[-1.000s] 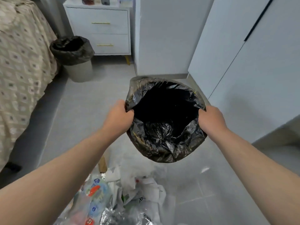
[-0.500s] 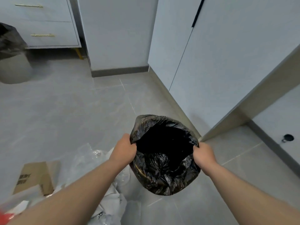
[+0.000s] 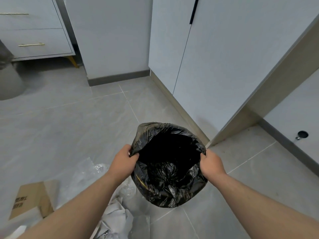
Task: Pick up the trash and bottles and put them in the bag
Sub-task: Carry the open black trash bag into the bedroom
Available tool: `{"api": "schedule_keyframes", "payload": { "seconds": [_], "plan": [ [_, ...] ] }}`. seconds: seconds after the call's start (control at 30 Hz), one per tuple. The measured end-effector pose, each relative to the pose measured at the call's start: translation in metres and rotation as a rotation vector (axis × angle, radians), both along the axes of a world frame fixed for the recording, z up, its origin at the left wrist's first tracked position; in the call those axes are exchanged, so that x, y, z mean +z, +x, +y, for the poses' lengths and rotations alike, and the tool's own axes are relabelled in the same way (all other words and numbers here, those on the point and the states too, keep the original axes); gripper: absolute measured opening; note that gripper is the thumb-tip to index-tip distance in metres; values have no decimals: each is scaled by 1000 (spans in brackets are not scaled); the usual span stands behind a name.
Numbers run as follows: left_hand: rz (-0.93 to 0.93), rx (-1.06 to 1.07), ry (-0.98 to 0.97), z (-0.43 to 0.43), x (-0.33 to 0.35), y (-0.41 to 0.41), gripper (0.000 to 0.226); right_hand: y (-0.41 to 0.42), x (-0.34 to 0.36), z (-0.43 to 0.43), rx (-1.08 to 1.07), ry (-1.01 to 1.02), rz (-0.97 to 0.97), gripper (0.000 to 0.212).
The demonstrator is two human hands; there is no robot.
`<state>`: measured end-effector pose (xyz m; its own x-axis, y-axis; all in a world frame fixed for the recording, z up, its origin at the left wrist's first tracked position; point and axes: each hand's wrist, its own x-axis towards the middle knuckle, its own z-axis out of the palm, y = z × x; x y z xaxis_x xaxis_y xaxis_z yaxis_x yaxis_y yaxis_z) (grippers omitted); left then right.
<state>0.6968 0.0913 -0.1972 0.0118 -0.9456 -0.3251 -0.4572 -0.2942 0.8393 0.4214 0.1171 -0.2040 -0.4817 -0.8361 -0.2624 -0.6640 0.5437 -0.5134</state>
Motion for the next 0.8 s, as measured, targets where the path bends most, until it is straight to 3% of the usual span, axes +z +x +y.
{"api": "schedule_keyframes", "payload": {
  "seconds": [0.13,0.27,0.33,0.4,0.5,0.67,0.8],
  "plan": [
    [21,-40,97,3,12,2,35,2,8,0,46,88,-59,24],
    [22,-82,111,18,52,25,89,14,52,-7,-14,78,-214,85],
    [17,-43,34,31,78,47,85,31,77,-12,-36,13,-130,92],
    [52,24,-42,46,102,76,68,58,99,-13,25,-119,-92,78],
    [40,137,-133,78,124,131,32,117,122,-7,299,-262,-101,59],
    [7,360,-85,134,107,222,35,223,126,12,747,-298,-50,39],
    [-33,489,66,180,46,281,25,289,91,28,909,-236,-86,28]
  ]
}}
